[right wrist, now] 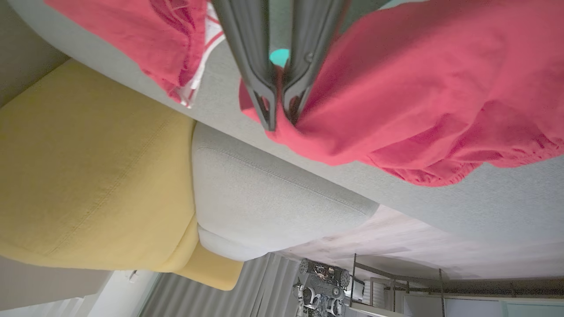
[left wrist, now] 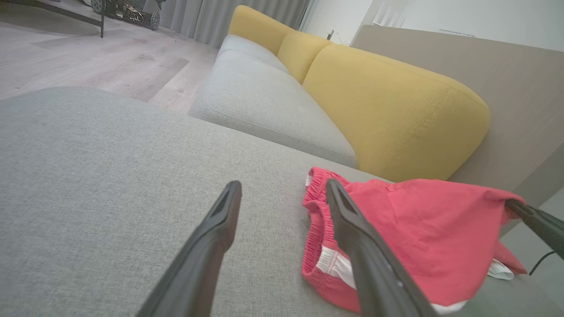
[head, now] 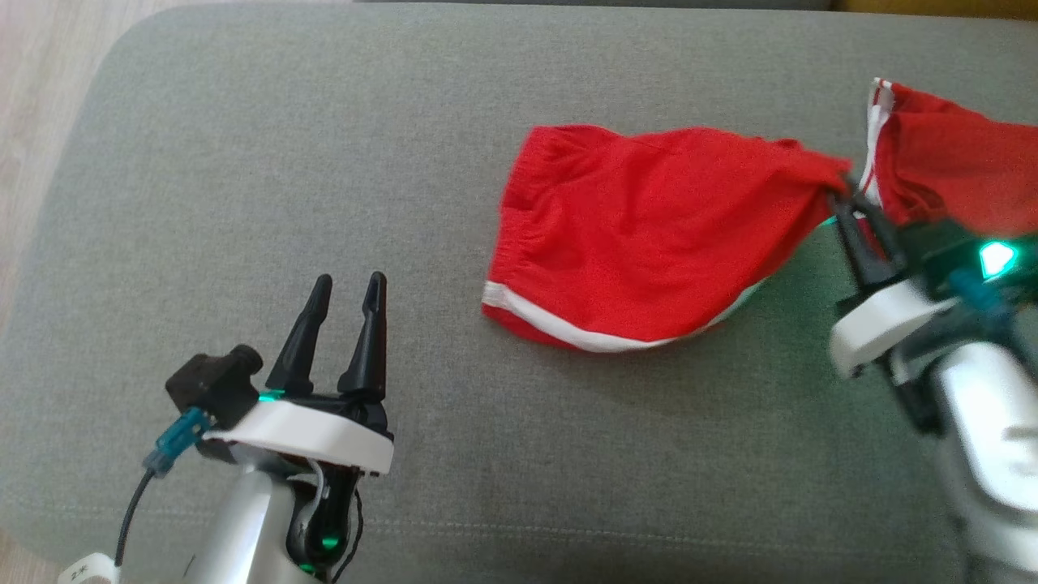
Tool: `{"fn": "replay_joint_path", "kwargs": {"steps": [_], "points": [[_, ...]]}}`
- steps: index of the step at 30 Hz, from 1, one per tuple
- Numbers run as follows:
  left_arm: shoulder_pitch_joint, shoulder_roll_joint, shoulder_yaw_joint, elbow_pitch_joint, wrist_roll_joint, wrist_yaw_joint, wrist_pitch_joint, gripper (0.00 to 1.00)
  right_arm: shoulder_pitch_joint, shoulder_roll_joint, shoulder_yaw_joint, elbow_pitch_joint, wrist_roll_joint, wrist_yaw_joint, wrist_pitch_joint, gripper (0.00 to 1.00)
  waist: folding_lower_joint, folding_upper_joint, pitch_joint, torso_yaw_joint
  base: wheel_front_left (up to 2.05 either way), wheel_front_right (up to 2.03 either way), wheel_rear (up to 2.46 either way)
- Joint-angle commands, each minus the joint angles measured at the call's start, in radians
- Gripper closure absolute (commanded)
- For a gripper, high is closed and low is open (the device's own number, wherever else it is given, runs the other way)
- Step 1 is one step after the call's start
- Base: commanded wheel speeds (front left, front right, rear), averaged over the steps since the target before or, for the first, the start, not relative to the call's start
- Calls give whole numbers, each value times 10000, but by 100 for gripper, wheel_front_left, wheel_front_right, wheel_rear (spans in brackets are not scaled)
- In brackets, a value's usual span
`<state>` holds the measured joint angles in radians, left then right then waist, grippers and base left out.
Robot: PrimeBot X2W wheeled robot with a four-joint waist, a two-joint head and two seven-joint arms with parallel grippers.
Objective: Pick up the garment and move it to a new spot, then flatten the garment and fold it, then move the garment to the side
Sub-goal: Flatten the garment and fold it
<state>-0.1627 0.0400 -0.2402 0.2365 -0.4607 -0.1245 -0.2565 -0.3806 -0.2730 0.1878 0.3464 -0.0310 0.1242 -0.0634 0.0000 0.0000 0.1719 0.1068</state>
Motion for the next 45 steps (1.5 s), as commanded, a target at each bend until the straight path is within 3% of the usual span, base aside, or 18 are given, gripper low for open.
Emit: {"fn": "replay_joint_path", "kwargs": {"steps": [1,6,12,21,29,30,31,37,45], "points": [[-157,102,372,-363,-75,-61,-53,0,-196,-622,383,-1046,510,65,702,100,0,0,21,-1,0,0,0],[-312,102,162,-452,-216,-61,-53,0,-863,-1783,1057,-1987,1550,65,2437,100,0,0,429,200,0,0,0],[-729,102,-222,-483,-378,-61,-53,0,-2391,-2427,1977,-704,2353,65,3371,100,0,0,1043,734,0,0,0],[-1111,102,-412,-477,-562,-61,-53,0,-4005,-2451,3003,2369,2724,65,3044,100,0,0,1585,1469,0,0,0],[-1201,102,-463,-418,-577,-61,-53,0,-4847,-1819,3947,4495,2930,65,1608,100,0,0,1729,1593,0,0,0],[-1220,102,-461,-411,-558,-61,-53,0,-4916,-1674,4062,4716,2998,65,1427,71,0,0,1709,1562,0,0,0],[-1232,102,-457,-401,-534,-61,-53,0,-4986,-1548,4164,4946,3058,65,1286,0,0,0,1684,1521,0,0,0],[-1207,102,-334,-388,-408,-61,-53,0,-5454,-1231,4413,6046,3193,65,374,0,0,0,1382,1115,0,0,0],[-889,102,-125,-383,-258,-61,-53,0,-5157,-1121,3696,6476,3398,65,-1113,0,0,0,651,284,0,0,0]]}}
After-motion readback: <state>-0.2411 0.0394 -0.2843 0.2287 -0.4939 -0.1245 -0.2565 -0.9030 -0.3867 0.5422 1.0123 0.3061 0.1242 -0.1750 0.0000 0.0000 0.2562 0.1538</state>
